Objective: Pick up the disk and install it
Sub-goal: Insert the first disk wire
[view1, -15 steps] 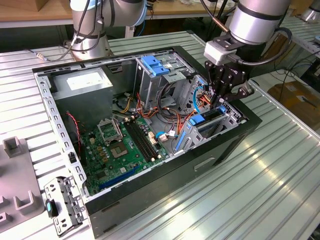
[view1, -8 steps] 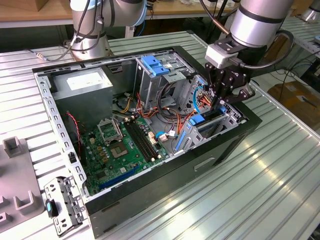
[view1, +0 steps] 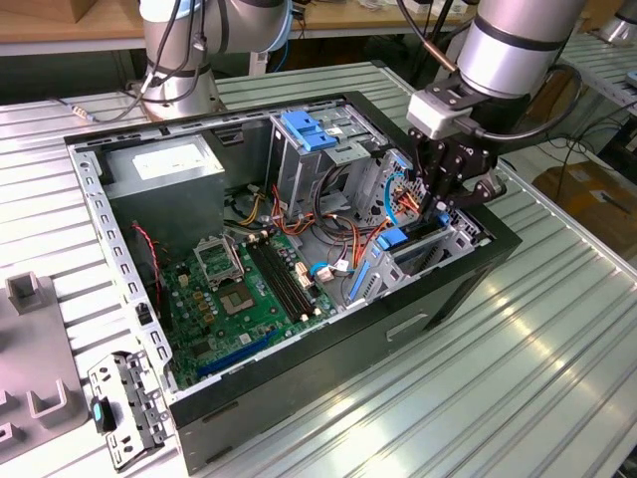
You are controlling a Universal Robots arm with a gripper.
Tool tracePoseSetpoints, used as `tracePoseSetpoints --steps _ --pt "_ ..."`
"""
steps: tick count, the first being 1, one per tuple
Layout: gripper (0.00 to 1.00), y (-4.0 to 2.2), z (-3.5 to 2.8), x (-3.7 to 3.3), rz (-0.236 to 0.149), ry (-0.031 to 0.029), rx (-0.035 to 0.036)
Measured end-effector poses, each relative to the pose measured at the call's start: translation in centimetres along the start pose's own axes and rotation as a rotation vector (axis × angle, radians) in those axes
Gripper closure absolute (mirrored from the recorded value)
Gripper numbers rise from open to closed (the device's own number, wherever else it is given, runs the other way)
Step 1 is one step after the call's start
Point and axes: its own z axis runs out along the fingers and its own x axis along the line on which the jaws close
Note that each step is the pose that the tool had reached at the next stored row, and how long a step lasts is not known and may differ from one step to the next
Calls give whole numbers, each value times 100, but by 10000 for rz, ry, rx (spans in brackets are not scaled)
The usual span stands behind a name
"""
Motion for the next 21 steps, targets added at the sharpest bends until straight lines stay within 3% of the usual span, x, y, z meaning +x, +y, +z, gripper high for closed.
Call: tracePoseSetpoints --steps 5,12,13,14,17,21 --pt "84 4 46 -2 32 4 -2" --pt "82 4 50 -1 34 -2 -2" --pt "82 4 44 -1 34 0 -2" --pt "76 2 19 0 33 3 -2" --pt "76 -4 -50 3 34 2 -2" --pt "77 -5 -62 4 34 0 -2"
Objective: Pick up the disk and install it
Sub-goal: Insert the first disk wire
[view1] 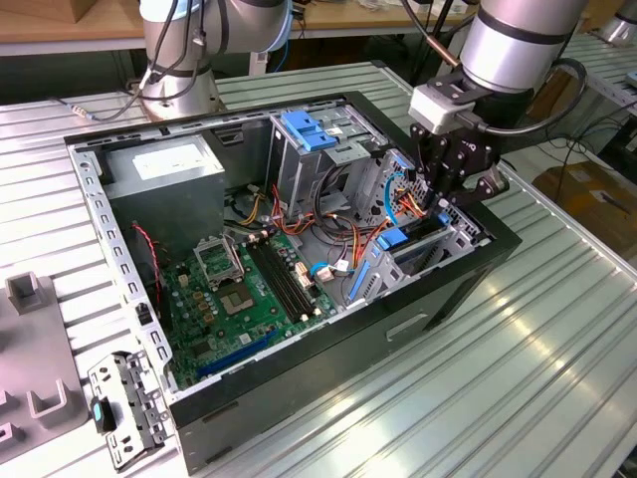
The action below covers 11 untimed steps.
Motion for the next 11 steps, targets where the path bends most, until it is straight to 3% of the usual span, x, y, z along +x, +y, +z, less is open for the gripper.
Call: tracePoseSetpoints --steps 2,11 --pt "89 0 -2 0 -1 2 0" --pt "89 -1 -9 0 -1 1 0"
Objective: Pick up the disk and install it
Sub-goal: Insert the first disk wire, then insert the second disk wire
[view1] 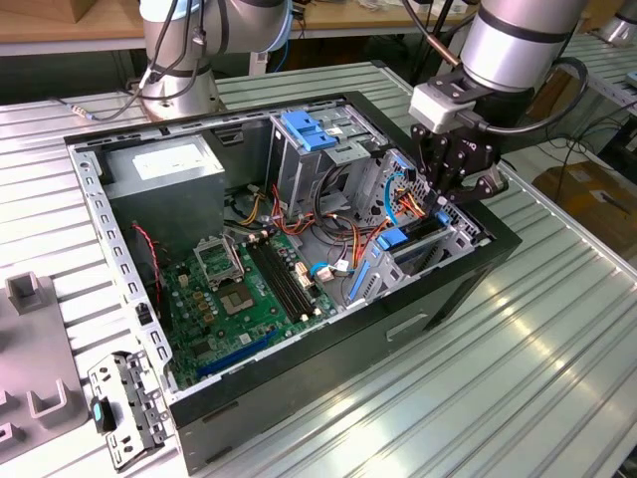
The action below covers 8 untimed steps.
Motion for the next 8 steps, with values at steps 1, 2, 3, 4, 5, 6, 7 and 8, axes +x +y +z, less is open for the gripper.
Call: tracePoseSetpoints --steps 1,2,3,4,5,6,7,8 --pt "89 0 -1 0 0 1 -1" --pt "89 0 -2 0 0 0 0" --pt "89 0 -2 0 0 0 0" --pt "89 0 -5 0 0 0 0" --pt "89 -1 -7 0 0 0 0" --pt "89 -1 -8 0 0 0 0" --pt "89 -1 -8 0 0 0 0" --pt "89 -1 -10 1 0 0 0"
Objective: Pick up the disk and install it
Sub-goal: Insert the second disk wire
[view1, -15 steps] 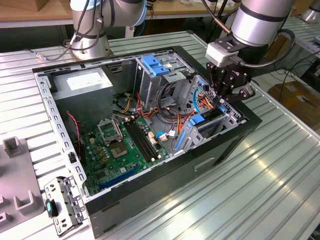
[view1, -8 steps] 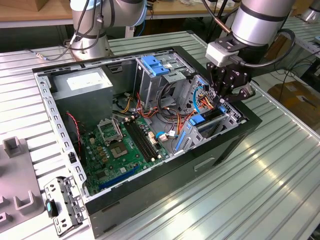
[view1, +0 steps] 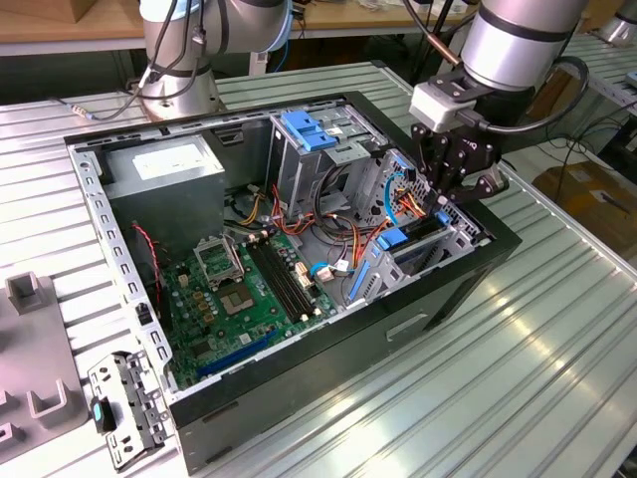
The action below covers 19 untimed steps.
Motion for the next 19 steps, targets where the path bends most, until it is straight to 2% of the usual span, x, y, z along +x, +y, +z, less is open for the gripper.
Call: tracePoseSetpoints --steps 2,5,10,12,15,17,19 --pt "89 1 -2 0 -2 0 0" --pt "89 104 -10 0 0 -4 0" --pt "89 213 -17 0 1 -15 -1" --pt "89 237 -18 0 0 -16 0" --pt "89 346 -19 -1 -1 -15 0" --pt "89 371 -21 0 0 -16 0" --pt "89 370 -63 1 -2 -15 0"
